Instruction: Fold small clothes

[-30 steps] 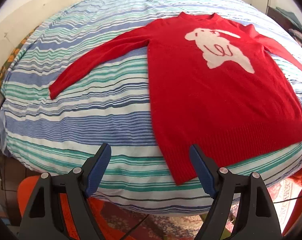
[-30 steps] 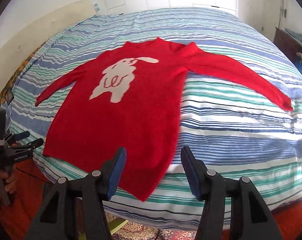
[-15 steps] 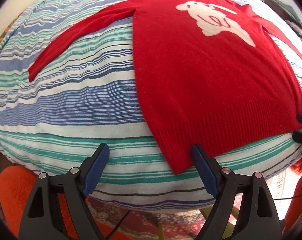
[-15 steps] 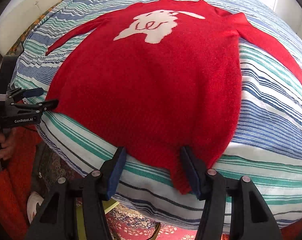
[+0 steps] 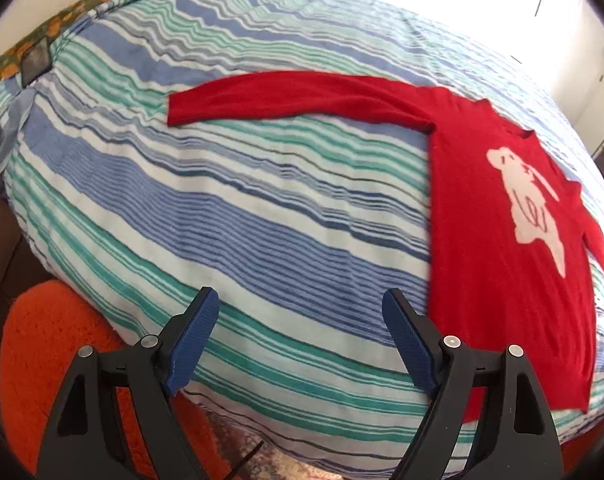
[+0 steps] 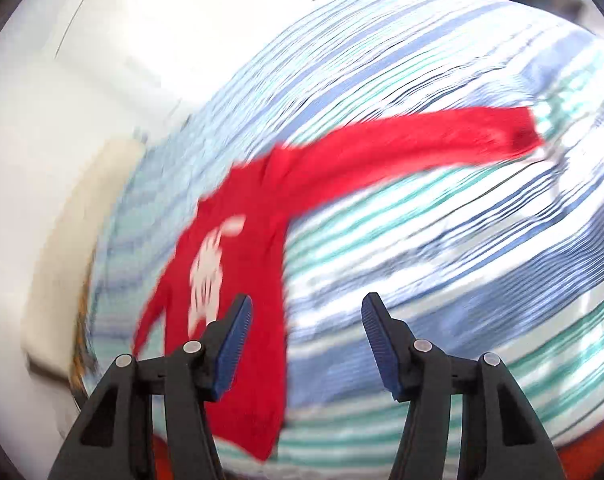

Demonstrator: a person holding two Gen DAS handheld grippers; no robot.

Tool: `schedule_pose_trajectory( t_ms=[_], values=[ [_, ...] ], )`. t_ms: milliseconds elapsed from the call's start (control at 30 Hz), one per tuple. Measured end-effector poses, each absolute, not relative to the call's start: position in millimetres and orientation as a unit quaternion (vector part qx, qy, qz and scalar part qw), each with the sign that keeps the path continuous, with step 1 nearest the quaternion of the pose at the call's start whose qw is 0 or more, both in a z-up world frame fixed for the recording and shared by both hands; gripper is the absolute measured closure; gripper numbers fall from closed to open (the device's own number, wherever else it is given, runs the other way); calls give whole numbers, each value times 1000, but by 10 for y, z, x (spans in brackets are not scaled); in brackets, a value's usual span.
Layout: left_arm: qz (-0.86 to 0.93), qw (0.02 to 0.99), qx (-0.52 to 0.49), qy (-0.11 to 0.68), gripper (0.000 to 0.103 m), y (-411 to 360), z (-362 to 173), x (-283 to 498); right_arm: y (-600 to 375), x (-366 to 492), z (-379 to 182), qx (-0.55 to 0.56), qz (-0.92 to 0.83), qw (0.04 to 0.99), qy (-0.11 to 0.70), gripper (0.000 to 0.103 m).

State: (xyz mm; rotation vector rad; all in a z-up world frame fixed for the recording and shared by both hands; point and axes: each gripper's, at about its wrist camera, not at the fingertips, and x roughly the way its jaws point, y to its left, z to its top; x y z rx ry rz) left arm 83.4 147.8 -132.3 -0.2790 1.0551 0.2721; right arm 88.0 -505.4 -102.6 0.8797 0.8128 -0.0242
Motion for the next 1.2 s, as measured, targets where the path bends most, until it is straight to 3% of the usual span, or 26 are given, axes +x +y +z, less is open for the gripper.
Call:
schedule_pose_trajectory(
  t_ms=[133,333,400,433,600,833,933,1033,1100,1133,1167,1200],
  values=[
    [136,849,-127,495,18,1465,-1320,801,-5921,932,-1678,567,-113,748,327,46],
    [141,841,-97,513,18,1388,-1442,885,-6303,1043,-2047,611,-146,730,268,48],
    [140,839,-91,517,18,1364,-1474,920,-6312,1164,-2051,588,-152,739,292,65],
    [140,839,-90,518,18,1355,-1482,929,-6310,1216,-2043,569,-160,743,314,98],
    [133,840,-91,518,18,1341,-1522,947,-5964,1419,-1325,465,-161,815,305,99],
    [117,841,-118,515,18,1407,-1506,953,-4109,2365,221,320,91,902,275,99],
    [114,841,-136,512,18,1469,-1491,929,-3121,2745,413,268,170,903,290,99],
    [113,839,-147,511,18,1509,-1483,919,-2262,2992,215,246,222,888,318,99],
    [111,838,-151,513,18,1516,-1490,921,-1824,3167,-84,253,240,870,348,94],
    [111,837,-152,514,18,1515,-1492,923,-1667,3233,-261,258,253,854,374,82],
    [111,837,-151,514,18,1516,-1493,925,-1568,3297,-447,268,257,835,405,52],
    [111,838,-150,514,18,1511,-1493,927,-1528,3296,-598,284,257,821,424,38]
  ],
)
